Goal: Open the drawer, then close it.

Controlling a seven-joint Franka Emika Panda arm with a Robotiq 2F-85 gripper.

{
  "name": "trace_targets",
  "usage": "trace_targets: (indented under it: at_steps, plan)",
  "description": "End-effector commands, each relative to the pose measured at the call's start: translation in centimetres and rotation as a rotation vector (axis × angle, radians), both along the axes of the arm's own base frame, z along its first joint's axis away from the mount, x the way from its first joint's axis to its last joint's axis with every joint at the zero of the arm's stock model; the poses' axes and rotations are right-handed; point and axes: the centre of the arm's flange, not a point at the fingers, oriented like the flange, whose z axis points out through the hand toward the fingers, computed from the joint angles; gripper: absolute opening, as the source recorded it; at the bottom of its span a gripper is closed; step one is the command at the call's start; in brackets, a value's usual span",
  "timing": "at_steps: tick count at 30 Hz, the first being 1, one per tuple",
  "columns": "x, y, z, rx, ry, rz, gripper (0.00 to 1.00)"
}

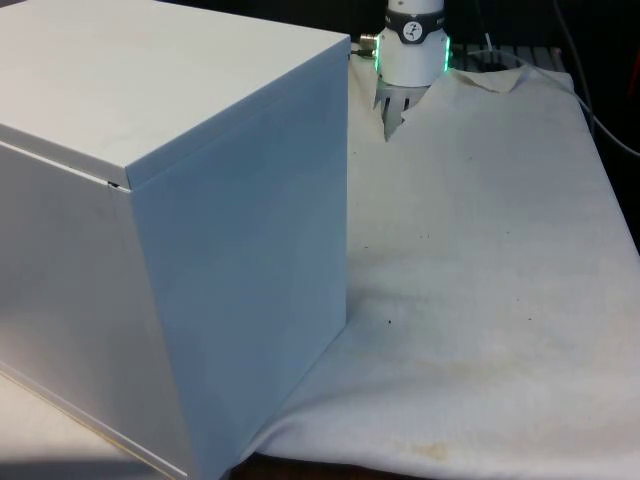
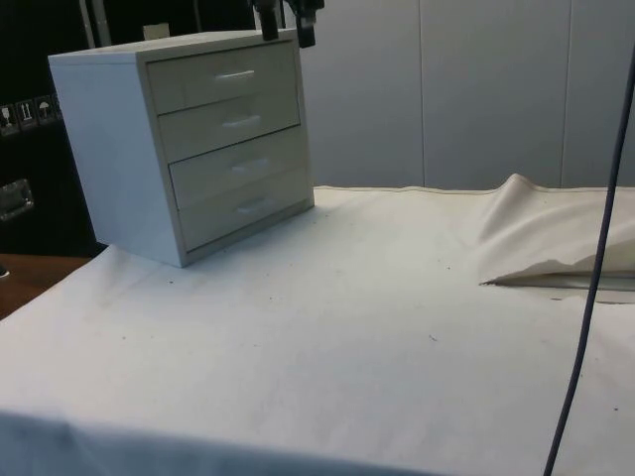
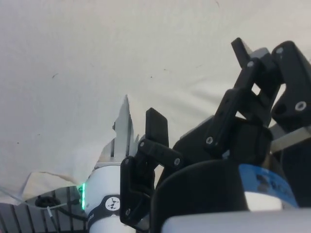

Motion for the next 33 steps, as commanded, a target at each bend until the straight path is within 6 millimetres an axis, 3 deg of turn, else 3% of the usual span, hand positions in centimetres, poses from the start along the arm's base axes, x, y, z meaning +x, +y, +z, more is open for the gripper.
trace_targets:
  at_steps: [1,33]
  plan:
    - [0.1,-0.1,0.1,-0.016,-0.011,0.018,1.00]
    - [0.0,-1.8,-0.5,-0.104,-0.015,0.063,1.00]
